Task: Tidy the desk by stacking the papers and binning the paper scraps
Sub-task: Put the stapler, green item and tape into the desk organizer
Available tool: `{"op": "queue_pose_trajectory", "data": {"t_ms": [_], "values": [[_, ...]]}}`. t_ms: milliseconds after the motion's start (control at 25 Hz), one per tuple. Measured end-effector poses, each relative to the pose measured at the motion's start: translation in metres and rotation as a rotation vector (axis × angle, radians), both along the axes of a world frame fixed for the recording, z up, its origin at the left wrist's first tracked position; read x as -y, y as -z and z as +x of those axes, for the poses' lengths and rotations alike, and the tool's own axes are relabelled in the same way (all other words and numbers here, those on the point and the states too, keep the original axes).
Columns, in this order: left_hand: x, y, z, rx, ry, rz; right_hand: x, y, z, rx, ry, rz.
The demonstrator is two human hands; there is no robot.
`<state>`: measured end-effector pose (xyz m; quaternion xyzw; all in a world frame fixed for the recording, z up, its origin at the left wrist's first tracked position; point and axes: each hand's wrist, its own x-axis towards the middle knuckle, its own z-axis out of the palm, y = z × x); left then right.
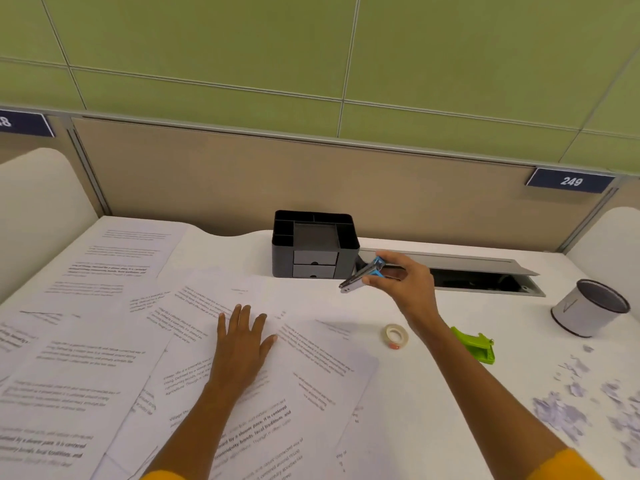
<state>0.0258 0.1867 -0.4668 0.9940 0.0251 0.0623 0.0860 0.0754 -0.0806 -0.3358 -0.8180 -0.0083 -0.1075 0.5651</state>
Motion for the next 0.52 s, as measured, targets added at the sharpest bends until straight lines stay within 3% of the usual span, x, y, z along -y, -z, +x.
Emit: {"op": "queue_pose_trajectory", "data": {"t_ms": [240, 520], "values": [[-0.020, 0.024, 0.009, -0.008, -0.020, -0.143, -0.059, -0.020, 0.058, 0.085, -0.036, -0.004], [-0.020, 0.022, 0.009, 0.006, -0.031, -0.152, -0.124, -0.012, 0.116, 0.102, -0.026, -0.016]]}}
